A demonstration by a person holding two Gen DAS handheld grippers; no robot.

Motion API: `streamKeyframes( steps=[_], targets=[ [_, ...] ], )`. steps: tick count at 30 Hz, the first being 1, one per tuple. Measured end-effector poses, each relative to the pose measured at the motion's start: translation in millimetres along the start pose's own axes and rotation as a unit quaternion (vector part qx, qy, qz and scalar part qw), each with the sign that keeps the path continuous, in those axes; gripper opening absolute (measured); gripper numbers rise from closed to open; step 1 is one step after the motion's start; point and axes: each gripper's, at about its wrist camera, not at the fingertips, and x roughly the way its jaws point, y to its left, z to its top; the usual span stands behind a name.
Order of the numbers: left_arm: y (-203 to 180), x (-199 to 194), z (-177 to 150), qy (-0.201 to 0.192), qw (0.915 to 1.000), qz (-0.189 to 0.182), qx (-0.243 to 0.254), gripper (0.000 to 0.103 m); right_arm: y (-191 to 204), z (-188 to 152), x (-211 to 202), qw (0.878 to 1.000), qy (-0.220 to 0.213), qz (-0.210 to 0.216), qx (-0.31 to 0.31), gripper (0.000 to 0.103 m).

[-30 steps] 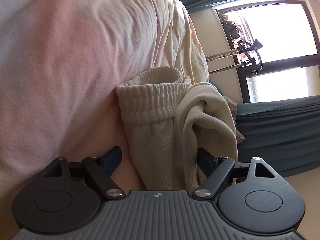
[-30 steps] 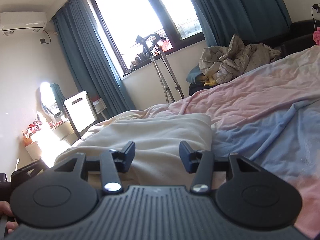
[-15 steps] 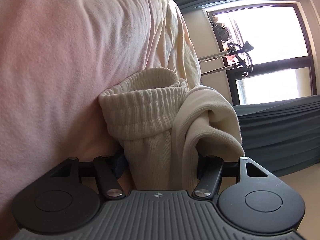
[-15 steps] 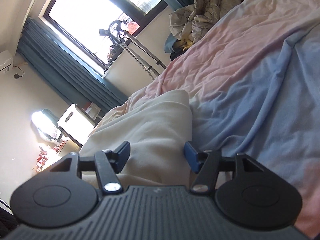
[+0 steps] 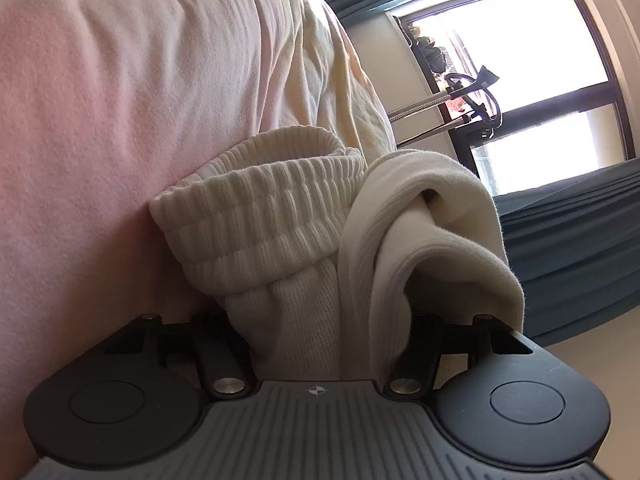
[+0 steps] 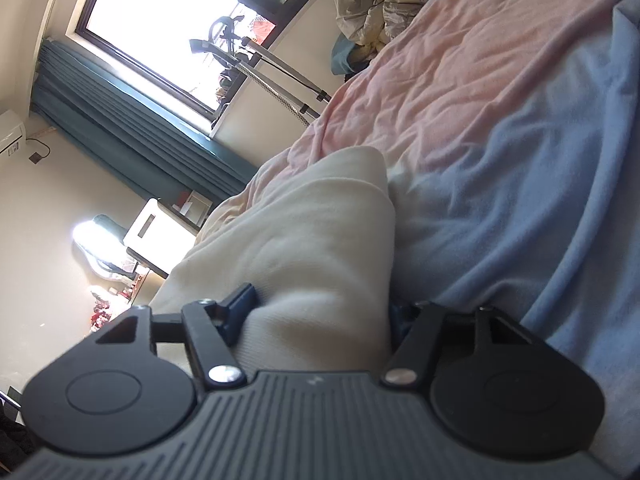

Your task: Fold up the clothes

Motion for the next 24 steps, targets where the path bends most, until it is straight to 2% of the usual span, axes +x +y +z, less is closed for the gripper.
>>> streamKeyframes(
  steps=[1,4,7,10,12,16,21,24],
  targets=[
    [-0.8,-1.0,0.3,0.001,1.0000,-0.002,-0.002,0.051,2.9,-0.5,-1.0,1.000,-0.008,-0.004,-0.008,0.051],
    [-5.4,-5.3,2.2,-0.001,0.9999,-0.007,-0.012,0.041,24.2,-5.8,-11.2,0.997,-0.044,-0.022,-0.056,0.042],
    [-17.1,-14.8,6.7,-0.003,0.9997,-0.016,-0.018,0.037,55.4,-9.3,-24.6,0.990,-0.074,-0.033,-0.115,0.038],
    [-34.3,-26.3,9.7,0.007,0.9994,-0.031,-0.015,0.037,80.5,-3.5,-46.7,0.985,-0.102,-0.023,-0.139,0.037],
    [-50.5,-31.9,6.7,0.017,0.9993,-0.032,0.003,0.037,92.7,3.8,-66.6,0.982,-0.120,-0.018,-0.144,0.036],
    [-82.3,-33.7,-16.9,0.032,0.9983,-0.048,0.008,0.037,104.9,24.1,-109.2,0.976,-0.150,-0.022,-0.153,0.036],
    [-129.5,-24.0,-60.7,0.064,0.9951,-0.075,0.014,0.037,92.8,58.6,-169.7,0.971,-0.197,-0.042,-0.129,0.036],
    [-157.1,-9.8,-92.1,0.083,0.9915,-0.098,0.022,0.037,79.9,77.8,-207.4,0.963,-0.236,-0.057,-0.118,0.036]
  ],
)
